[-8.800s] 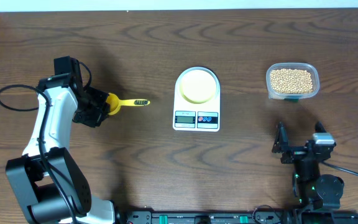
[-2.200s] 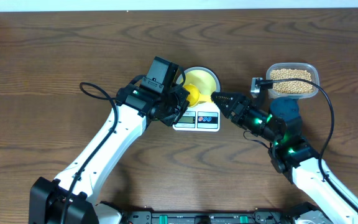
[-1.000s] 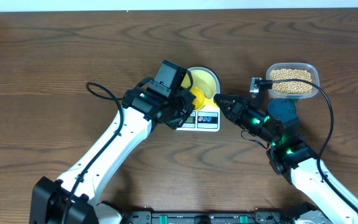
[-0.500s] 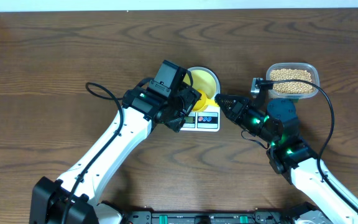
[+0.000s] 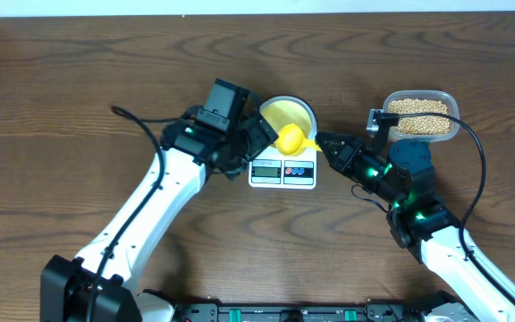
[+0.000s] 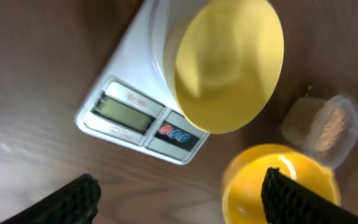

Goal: Scoop item into bowl and weigh 50g on scale
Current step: 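Close the right gripper on the scoop handle and release the left gripper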

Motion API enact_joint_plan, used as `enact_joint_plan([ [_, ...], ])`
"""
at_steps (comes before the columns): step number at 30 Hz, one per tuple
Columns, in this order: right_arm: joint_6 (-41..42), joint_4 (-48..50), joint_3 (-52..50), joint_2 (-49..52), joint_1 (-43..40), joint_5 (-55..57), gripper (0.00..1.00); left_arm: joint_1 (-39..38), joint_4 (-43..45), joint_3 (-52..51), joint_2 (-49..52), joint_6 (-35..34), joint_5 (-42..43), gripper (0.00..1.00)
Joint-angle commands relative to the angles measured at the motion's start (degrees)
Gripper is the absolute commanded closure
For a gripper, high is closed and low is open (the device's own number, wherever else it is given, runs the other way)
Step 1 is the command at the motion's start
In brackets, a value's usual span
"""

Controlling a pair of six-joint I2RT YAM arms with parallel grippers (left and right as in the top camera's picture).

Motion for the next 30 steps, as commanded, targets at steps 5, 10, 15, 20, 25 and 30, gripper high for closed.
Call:
enact_joint_plan([
  [5,-4.1,-0.1,1.1,0.3,-0.9,0.4,0.99,4.2,-4.5,1.0,-2.2,37.4,-0.9,0.14],
  [10,-4.7,-0.6,1.1,0.3,-1.1,0.4,0.99,5.5,-4.8,1.0,-2.2,48.0,-9.5,0.13],
  [15,-4.9,-0.6,1.1,0.3,-1.1,0.6,0.99,5.5,-4.8,1.0,-2.2,48.0,-11.7,0.13],
  [20,-5.2,-0.8,1.1,0.3,-1.2,0.7,0.99,5.5,-4.8,1.0,-2.2,48.0,-11.7,0.13],
  [25,-5.2,-0.9,1.1,0.3,-1.2,0.9,0.99,5.5,-4.8,1.0,-2.2,48.0,-11.7,0.13],
  [30,-5.1,-1.2,1.1,0.3,-1.2,1.5,0.99,5.5,-4.8,1.0,-2.2,48.0,-11.7,0.13],
])
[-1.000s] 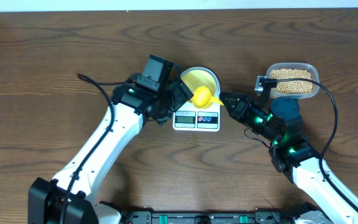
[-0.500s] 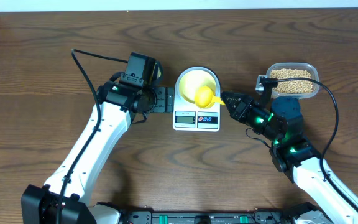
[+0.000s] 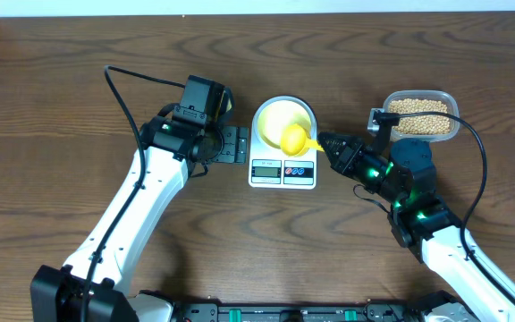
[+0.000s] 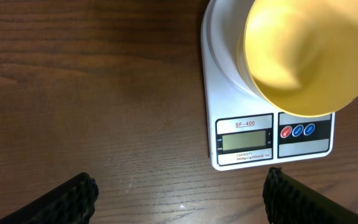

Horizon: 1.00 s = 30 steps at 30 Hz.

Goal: Scoop item into bowl and weigh 50g on scale
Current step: 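Close the right gripper on the scoop handle and release the left gripper, then move the scoop with the right gripper over the soybean tub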

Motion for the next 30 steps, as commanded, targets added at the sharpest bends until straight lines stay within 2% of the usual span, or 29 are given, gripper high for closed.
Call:
enact_joint_plan([
  [1,-1.1,-0.5,1.1,0.3,-0.4,1.6,0.99,0.3,-0.2,1.0,-0.8,1.2,-1.2,0.13],
  [22,-1.4,-2.2,1.1,0.3,-0.5,2.2,0.99,0.3,-0.2,1.0,-0.8,1.2,-1.2,0.12],
  [30,-2.2,-1.3,1.1,0.3,-2.8,2.8,0.99,0.3,-0.2,1.0,-0.8,1.2,-1.2,0.13],
])
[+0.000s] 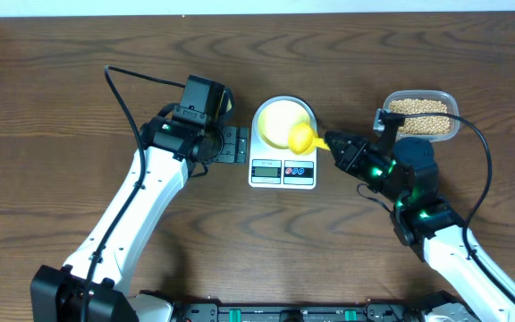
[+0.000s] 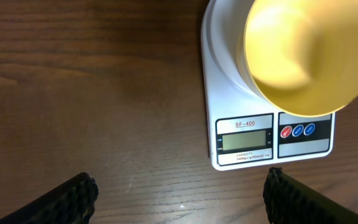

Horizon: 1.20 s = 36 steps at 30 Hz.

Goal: Scoop item into bowl and weigh 50g on scale
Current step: 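Move the scoop with the right gripper over the soybean tub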

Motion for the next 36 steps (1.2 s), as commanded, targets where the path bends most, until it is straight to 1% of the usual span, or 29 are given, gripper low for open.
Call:
enact_joint_plan([
  [1,-2.3,2.3,1.1,0.3,-2.3,-0.8,0.99,0.3,-0.2,1.0,-0.8,1.2,-1.2,0.13],
  [3,-4.2,5.1,1.1,0.2,-4.0,-3.9,0.99,0.3,-0.2,1.0,-0.8,1.2,-1.2,0.13],
  [7,-4.5,8.4,1.1,0.2,-8.5,-7.6,0.99,0.3,-0.1,1.0,-0.8,1.2,-1.2,0.13],
  [13,-4.1,10.7,1.1,0.2,-14.8,-8.6,0.99,0.3,0.0,1.0,-0.8,1.2,-1.2,0.13],
  [19,3.2,19.3,1.1,0.2,-18.4,-6.1,0.99,0.3,0.0,1.0,-0.8,1.2,-1.1,0.12],
  [22,3.3,22.5,1.1,0.2,-19.3,-3.2,0.99,0.3,0.1,1.0,-0.8,1.2,-1.2,0.13],
  [25,3.3,22.8,1.1,0.2,-19.6,-0.3,0.99,0.3,0.1,1.0,-0.8,1.2,-1.2,0.13],
  [29,3.3,22.7,1.1,0.2,-19.6,0.6,0.99,0.2,-0.4,1.0,-0.8,0.8,-0.9,0.12],
  [36,3.3,19.5,1.1,0.2,-19.6,-0.2,0.99,0.1,-0.4,0.4,-0.5,0.7,5.6,0.12],
])
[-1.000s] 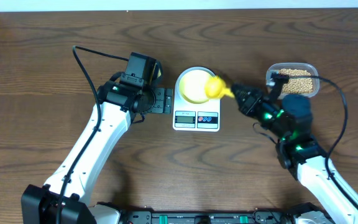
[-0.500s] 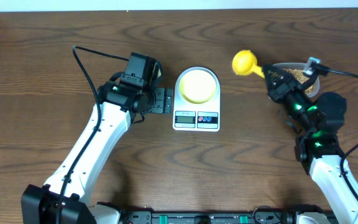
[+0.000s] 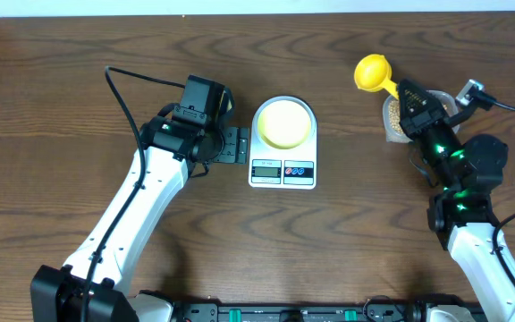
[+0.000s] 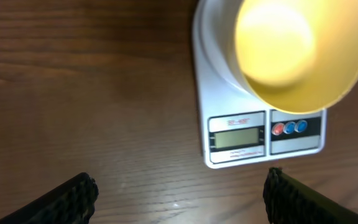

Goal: Scoop item into bowl and weigh 50g on scale
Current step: 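Move the scoop with the right gripper over the soybean tub, then move the left gripper over the yellow bowl on the scale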

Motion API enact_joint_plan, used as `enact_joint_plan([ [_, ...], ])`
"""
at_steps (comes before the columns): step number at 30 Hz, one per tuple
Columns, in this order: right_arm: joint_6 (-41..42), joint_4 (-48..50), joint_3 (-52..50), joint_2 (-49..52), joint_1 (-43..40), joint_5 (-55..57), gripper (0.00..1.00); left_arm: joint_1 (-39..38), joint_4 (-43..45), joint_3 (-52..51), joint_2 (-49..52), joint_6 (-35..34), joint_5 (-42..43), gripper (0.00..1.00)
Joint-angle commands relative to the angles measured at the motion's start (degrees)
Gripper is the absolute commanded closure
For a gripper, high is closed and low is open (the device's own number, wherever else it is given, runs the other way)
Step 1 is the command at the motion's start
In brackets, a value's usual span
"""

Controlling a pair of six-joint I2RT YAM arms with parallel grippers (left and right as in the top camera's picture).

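A yellow bowl (image 3: 282,122) stands on the white scale (image 3: 282,172); in the left wrist view the bowl (image 4: 300,50) shows a plain yellow inside above the scale's display (image 4: 235,138). My left gripper (image 3: 232,145) sits open on the table just left of the scale, its fingers (image 4: 73,196) wide apart with nothing between them. At the back right, my right gripper (image 3: 406,91) is shut on the handle of a yellow scoop (image 3: 370,71), held raised beside the clear container of tan grains (image 3: 393,118), which the arm mostly hides.
Dark wooden table (image 3: 79,89) all around. The right arm's cable loops off to the right edge. A black rail (image 3: 284,313) runs along the table's front edge.
My right gripper has moved with the scoop from the bowl's right rim to the back right, by the grain container. The left arm has barely shifted.
First my left gripper stood close against the scale's left side, with the scoop over the scale's front right. Then the left gripper was drawn back left and the scoop was over the bowl. The scoop then sat at the bowl's rim, and now hangs by the container.
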Motion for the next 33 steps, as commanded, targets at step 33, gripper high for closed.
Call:
enact_joint_plan([
  [33,0.5,-2.6,0.8,0.1,-0.3,0.3,0.99,-16.1,-0.4,-0.4,0.4,1.0,-9.8,0.12],
])
